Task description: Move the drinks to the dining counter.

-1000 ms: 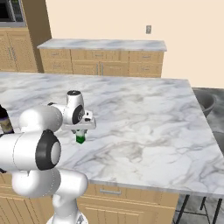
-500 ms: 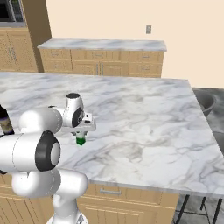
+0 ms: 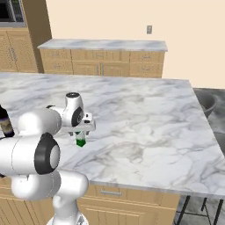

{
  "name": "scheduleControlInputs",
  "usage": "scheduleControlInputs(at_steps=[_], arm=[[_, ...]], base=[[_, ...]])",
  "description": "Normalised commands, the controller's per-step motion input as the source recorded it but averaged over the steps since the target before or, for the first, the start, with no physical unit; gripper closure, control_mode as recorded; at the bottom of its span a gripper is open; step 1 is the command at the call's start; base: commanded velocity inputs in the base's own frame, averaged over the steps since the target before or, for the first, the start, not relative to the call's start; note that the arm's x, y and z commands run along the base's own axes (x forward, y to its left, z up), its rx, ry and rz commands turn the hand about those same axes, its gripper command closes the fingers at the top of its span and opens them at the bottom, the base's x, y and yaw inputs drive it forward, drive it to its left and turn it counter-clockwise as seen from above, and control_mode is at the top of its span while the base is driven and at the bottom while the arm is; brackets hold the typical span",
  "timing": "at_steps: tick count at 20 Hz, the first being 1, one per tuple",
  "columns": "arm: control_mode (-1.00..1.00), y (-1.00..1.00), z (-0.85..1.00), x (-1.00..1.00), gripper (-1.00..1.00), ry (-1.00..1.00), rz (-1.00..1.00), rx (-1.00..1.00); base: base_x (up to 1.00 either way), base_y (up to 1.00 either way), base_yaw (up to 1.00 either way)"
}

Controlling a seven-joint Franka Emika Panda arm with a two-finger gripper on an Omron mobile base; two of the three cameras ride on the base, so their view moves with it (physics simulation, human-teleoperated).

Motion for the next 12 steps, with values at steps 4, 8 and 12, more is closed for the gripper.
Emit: scheduleControlInputs(at_steps=[4,8,12], arm=[[-1.0,-0.02,0.63,-0.79,-1.0,-0.2,-0.09,0.02],[-1.0,-0.07,0.41,-1.0,-1.0,-0.23,-0.25,0.07],[-1.0,-0.17,0.24,-1.0,-1.0,-0.12,-0.41,0.12]], base=[[0.0,0.0,0.0],[0.0,0.0,0.0],[0.0,0.0,0.0]])
